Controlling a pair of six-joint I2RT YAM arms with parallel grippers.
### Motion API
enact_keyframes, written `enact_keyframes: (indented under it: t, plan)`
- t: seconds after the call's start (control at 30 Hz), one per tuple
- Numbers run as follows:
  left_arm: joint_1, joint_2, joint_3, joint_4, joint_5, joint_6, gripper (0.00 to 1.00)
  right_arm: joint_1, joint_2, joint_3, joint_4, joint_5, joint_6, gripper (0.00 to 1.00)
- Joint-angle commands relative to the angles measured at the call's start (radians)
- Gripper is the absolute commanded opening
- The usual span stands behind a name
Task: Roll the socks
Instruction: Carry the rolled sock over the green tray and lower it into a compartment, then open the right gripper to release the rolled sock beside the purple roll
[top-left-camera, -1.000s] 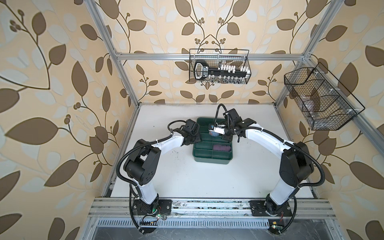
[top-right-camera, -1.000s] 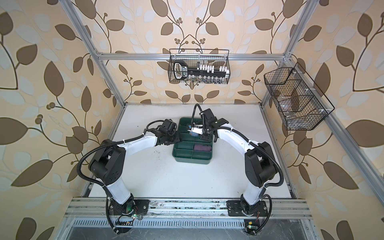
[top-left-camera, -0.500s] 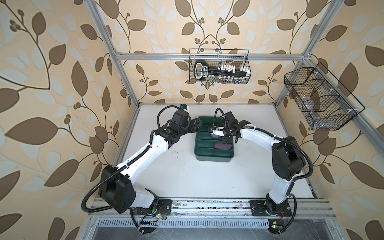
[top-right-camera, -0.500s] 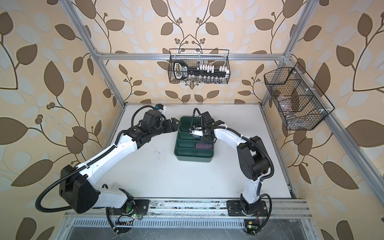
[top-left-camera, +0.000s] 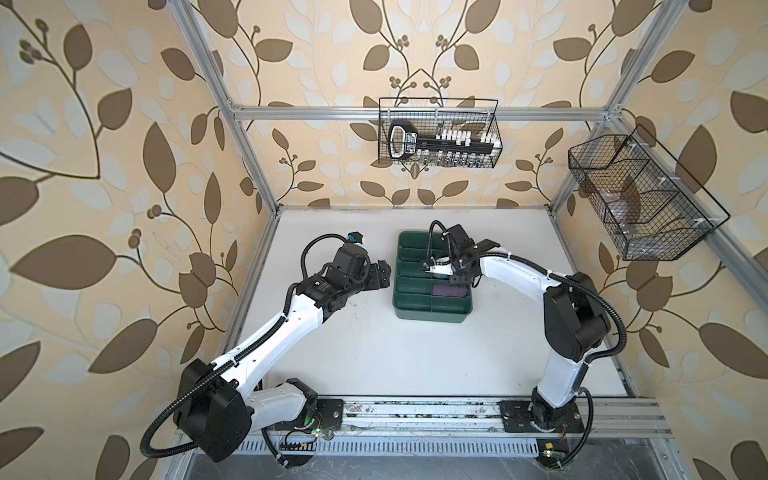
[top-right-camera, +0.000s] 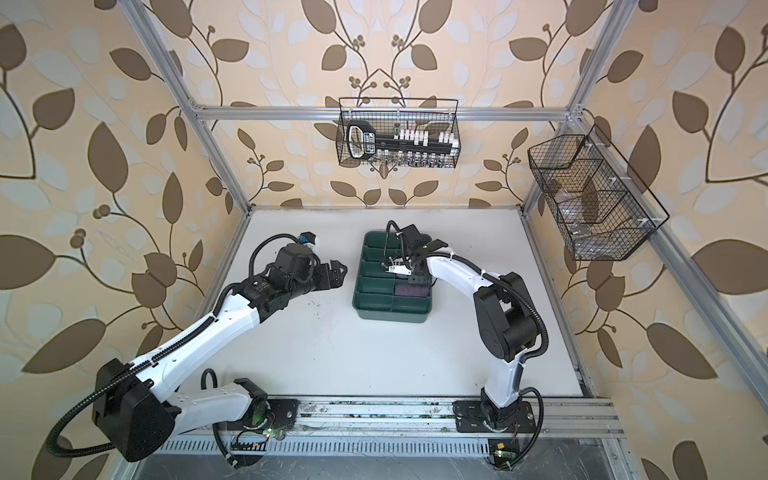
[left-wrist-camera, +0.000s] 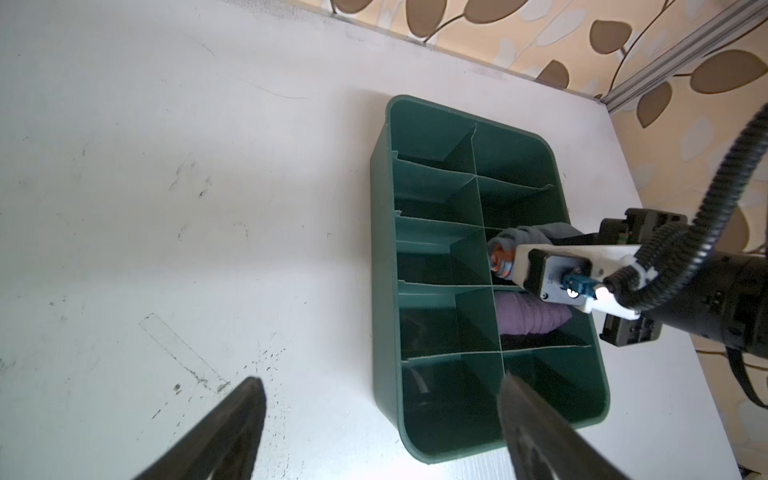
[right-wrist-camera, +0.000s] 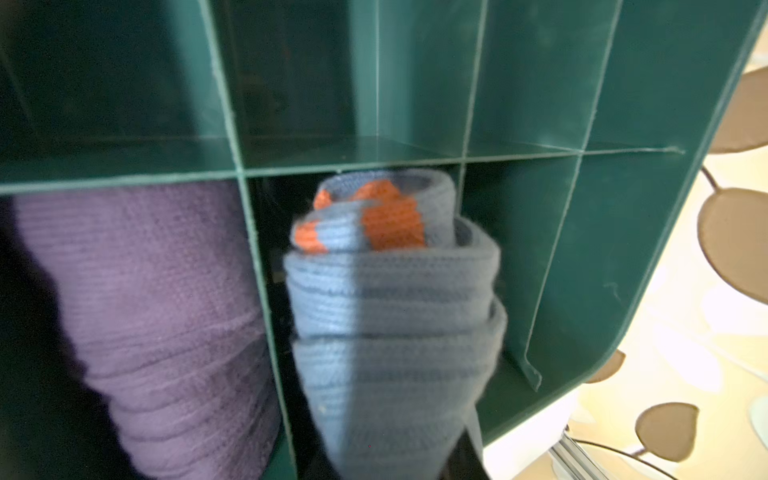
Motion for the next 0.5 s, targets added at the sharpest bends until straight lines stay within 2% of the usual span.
enact_keyframes:
  t: [0.0,0.1,0.27,0.47]
  plan:
    - [-0.001,-0.041,-0.010,0.014,-0.021,0.013,0.90,-0.002,0.004,0.032,-0.046,0.050,-0.045,0.00]
    - [-0.001,-0.055,-0.009,0.001,-0.016,0.019,0.90,0.002,0.067,0.069,-0.058,0.056,-0.039,0.00]
    - [-0.001,-0.080,-0.004,-0.039,-0.035,0.033,0.90,0.034,0.166,0.122,-0.079,-0.015,-0.023,0.00]
    - [-0.001,-0.092,0.004,-0.073,-0.030,0.033,0.91,0.016,0.248,0.222,-0.193,-0.297,-0.071,0.00]
